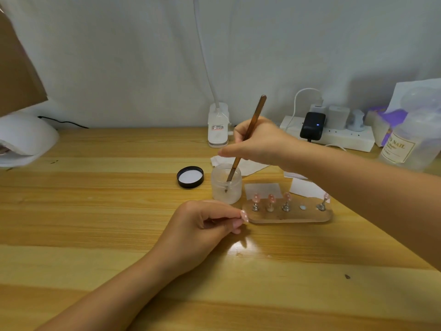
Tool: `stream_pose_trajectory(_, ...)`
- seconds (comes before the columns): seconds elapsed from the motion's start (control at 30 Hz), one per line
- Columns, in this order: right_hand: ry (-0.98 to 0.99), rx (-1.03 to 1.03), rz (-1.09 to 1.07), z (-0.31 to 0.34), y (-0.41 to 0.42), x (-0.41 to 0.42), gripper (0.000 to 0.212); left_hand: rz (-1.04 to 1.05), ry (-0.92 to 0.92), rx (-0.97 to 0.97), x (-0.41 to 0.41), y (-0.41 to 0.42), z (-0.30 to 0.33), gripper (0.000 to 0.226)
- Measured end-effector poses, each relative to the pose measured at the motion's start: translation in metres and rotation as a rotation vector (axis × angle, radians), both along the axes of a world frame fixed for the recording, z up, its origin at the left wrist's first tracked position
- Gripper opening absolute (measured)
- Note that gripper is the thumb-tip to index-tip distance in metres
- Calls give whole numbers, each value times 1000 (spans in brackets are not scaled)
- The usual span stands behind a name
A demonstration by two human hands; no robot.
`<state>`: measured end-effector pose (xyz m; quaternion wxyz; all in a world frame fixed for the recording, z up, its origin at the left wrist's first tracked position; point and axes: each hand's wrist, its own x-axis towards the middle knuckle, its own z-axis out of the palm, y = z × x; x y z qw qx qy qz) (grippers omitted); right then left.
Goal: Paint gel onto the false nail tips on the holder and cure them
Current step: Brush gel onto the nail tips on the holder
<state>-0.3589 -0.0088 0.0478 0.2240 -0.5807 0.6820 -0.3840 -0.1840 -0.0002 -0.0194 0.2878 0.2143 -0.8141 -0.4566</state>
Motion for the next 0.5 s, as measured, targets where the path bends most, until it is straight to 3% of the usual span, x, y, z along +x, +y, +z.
stream_pose_trajectory(0.3, -292, -16, -202, -3, 15, -20, 35, 46, 27, 82, -2, 2, 2, 25)
stream_pose_trajectory(0.5, -364, -13, -286, -2, 22, -26, 32, 55, 32, 102, -2, 3, 4, 29)
